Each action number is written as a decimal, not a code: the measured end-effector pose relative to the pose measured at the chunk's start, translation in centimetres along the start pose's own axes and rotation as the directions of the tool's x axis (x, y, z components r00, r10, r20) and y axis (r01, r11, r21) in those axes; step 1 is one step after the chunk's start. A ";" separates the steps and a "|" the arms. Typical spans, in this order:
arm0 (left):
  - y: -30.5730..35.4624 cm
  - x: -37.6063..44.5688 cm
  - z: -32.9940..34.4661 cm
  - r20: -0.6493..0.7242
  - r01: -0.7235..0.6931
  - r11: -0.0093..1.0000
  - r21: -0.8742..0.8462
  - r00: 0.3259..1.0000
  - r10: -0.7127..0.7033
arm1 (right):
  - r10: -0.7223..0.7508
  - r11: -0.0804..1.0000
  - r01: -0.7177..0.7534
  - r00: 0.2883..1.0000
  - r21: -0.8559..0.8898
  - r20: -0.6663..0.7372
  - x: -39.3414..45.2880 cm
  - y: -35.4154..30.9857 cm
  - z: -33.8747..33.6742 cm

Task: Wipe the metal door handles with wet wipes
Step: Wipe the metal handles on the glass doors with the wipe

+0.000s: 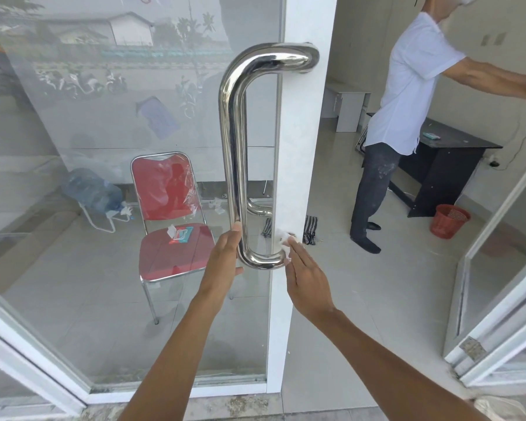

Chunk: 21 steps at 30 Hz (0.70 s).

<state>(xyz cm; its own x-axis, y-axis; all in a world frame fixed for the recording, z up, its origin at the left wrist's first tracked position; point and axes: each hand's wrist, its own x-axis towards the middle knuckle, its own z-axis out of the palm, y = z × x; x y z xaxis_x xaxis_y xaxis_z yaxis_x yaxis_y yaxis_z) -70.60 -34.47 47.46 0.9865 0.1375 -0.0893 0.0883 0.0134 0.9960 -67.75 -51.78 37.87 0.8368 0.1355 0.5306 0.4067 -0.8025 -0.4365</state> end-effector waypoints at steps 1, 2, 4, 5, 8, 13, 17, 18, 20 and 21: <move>0.0 0.0 0.0 -0.001 -0.002 1.000 0.005 1.000 0.002 | 0.028 0.999 -0.028 0.999 0.035 0.020 0.0 -0.3 -0.2; 0.0 0.0 0.0 -0.003 -0.002 1.000 0.008 1.000 0.002 | 0.072 0.995 -0.074 0.996 0.062 0.046 0.2 -0.4 -0.4; 0.0 0.0 0.0 -0.002 -0.001 1.000 0.012 1.000 0.001 | 0.185 0.974 -0.194 0.979 0.117 0.089 0.7 -0.4 -0.7; 0.0 -0.1 0.0 0.000 -0.003 1.000 0.016 1.000 0.003 | 0.222 0.962 -0.232 0.971 0.145 0.084 0.8 -0.6 -0.9; -0.1 -0.3 0.1 0.001 -0.017 0.998 0.053 1.000 0.017 | 0.248 0.946 -0.252 0.968 0.203 0.048 -0.2 -1.2 -0.3; -0.8 0.0 0.4 0.078 0.035 0.984 0.176 0.996 -0.049 | 0.544 0.675 -0.488 0.836 0.553 0.073 -0.2 -2.8 -0.2; -1.2 -0.2 0.4 0.118 0.073 0.978 0.193 0.988 -0.098 | 0.725 0.363 -0.661 0.643 0.657 0.247 3.1 -3.1 0.2; -1.2 -0.2 0.3 0.117 0.083 0.978 0.193 0.987 -0.107 | 0.739 0.310 -0.709 0.599 0.634 0.308 4.2 -2.9 0.4; -1.2 -0.2 0.3 0.116 0.097 0.975 0.200 0.986 -0.121 | 0.735 0.186 -0.773 0.519 0.606 0.437 6.2 -2.4 0.4; -1.2 -0.1 0.3 0.116 0.099 0.974 0.203 0.985 -0.124 | 0.709 0.111 -0.794 0.485 0.598 0.512 7.1 -2.4 0.2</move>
<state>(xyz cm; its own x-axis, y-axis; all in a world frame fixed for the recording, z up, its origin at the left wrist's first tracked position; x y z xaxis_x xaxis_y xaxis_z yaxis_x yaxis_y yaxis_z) -70.75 -34.76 46.27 0.9772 0.0190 -0.2115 0.2115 -0.1748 0.9616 -62.71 -48.78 42.57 0.8817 -0.2063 -0.4243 -0.3998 0.1507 -0.9041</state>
